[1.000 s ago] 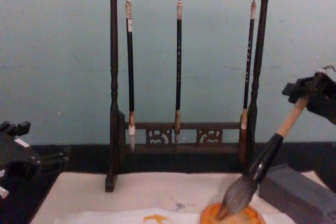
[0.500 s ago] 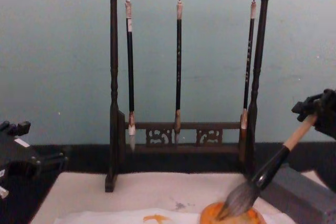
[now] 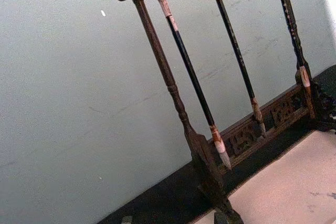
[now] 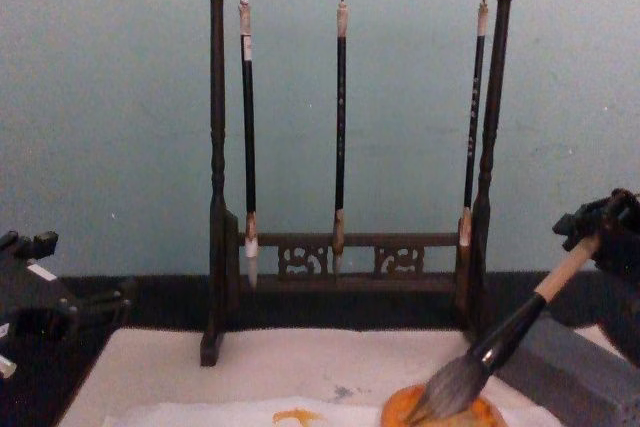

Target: Pick up the brush from the inkstone, write on the paper, then place the brush back to its original position.

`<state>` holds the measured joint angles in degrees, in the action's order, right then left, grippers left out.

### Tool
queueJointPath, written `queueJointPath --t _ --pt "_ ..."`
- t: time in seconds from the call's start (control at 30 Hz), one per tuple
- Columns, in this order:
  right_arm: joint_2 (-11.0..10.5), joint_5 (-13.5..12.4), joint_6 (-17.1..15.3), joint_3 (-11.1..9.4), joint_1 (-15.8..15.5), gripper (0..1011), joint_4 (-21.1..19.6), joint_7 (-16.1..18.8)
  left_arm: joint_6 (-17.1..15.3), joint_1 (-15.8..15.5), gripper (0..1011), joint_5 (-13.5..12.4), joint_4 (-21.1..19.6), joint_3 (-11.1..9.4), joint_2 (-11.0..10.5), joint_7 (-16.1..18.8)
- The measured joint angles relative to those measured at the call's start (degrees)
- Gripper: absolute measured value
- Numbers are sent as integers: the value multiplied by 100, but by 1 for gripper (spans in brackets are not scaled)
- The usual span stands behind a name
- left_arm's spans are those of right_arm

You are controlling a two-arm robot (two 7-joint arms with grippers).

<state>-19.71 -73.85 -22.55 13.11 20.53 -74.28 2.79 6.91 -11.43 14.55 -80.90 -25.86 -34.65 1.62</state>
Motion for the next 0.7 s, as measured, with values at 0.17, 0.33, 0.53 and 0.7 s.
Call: queueJointPath --t 0.17,0.33,0.53,0.7 --pt "-28 -63 -2 68 71 169 142 31 0 0 1010 0 0 0 0 0" --pt "-56 -119 21 146 112 169 229 49 0 0 1009 0 0 0 0 0" --pt "-75 -171 50 224 178 169 356 61 0 0 1010 0 0 0 0 0" --pt "-88 -217 101 302 233 169 472 68 0 0 1010 0 0 0 0 0"
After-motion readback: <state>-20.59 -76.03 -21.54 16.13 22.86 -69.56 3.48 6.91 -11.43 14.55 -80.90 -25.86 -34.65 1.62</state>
